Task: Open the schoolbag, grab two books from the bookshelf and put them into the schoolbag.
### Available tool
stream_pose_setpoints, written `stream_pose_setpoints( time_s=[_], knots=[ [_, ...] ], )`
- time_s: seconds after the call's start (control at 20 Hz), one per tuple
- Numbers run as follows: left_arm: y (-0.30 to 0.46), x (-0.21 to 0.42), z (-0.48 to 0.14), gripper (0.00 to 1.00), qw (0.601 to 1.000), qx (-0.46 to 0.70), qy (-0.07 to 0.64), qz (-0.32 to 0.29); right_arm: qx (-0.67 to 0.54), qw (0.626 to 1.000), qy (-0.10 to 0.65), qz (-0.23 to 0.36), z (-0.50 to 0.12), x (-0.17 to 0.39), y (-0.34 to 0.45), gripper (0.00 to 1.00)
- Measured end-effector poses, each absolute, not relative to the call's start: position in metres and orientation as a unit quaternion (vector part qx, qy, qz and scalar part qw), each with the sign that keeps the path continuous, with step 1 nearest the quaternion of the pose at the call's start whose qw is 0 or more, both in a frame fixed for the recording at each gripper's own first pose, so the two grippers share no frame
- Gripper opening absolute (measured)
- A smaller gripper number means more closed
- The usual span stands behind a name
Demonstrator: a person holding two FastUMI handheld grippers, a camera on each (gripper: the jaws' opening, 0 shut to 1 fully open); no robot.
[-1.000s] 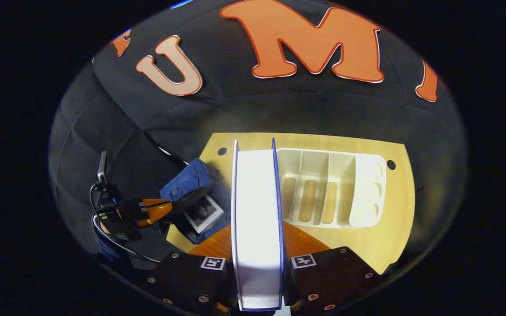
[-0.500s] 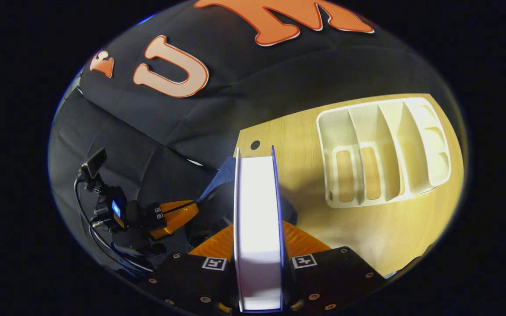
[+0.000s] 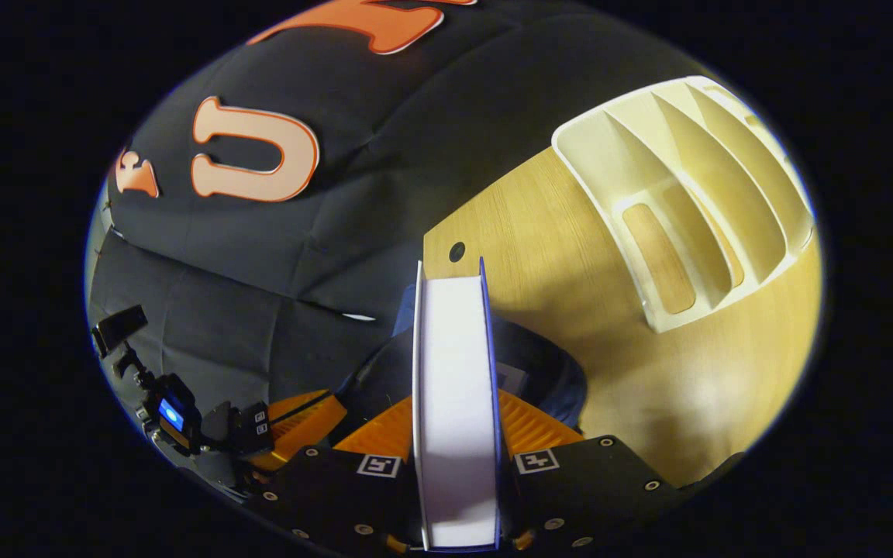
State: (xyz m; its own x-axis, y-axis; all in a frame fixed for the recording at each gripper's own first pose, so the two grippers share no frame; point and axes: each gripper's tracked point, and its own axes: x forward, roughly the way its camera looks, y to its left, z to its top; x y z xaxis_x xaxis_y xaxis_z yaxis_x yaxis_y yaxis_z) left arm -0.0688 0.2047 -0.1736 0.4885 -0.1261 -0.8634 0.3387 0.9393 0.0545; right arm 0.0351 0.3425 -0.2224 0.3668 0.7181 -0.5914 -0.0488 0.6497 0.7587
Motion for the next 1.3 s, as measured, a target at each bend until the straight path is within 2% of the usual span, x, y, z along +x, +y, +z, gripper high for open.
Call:
stream_pose_setpoints(
  time_s=[0.45,0.75,0.95,1.05,1.1,1.2,1.25,1.3],
  knots=[
    [0.196,-0.077,-0.181,0.01,0.849,0.116,0.494,-0.148,0.384,0.755,0.482,0.223,-0.27,0.03,0.386,0.39],
    [0.187,-0.086,-0.188,0.01,0.841,0.119,0.503,-0.16,0.437,0.725,0.489,0.211,-0.303,0.023,0.413,0.39],
    [0.18,-0.09,-0.19,0.01,0.836,0.133,0.504,-0.172,0.446,0.73,0.471,0.213,-0.314,0.024,0.432,0.39],
    [0.177,-0.092,-0.193,0.0,0.833,0.134,0.506,-0.177,0.451,0.718,0.484,0.217,-0.324,0.017,0.443,0.39],
    [0.176,-0.094,-0.195,0.01,0.83,0.135,0.51,-0.18,0.46,0.711,0.487,0.216,-0.328,0.016,0.448,0.29],
    [0.17,-0.097,-0.199,0.01,0.827,0.137,0.512,-0.188,0.464,0.708,0.486,0.219,-0.331,0.014,0.456,0.51],
    [0.169,-0.1,-0.2,0.01,0.825,0.137,0.513,-0.191,0.46,0.709,0.485,0.224,-0.333,0.013,0.459,0.41],
    [0.169,-0.1,-0.2,0.01,0.825,0.14,0.513,-0.191,0.459,0.709,0.485,0.225,-0.334,0.012,0.461,0.41]
  ],
)
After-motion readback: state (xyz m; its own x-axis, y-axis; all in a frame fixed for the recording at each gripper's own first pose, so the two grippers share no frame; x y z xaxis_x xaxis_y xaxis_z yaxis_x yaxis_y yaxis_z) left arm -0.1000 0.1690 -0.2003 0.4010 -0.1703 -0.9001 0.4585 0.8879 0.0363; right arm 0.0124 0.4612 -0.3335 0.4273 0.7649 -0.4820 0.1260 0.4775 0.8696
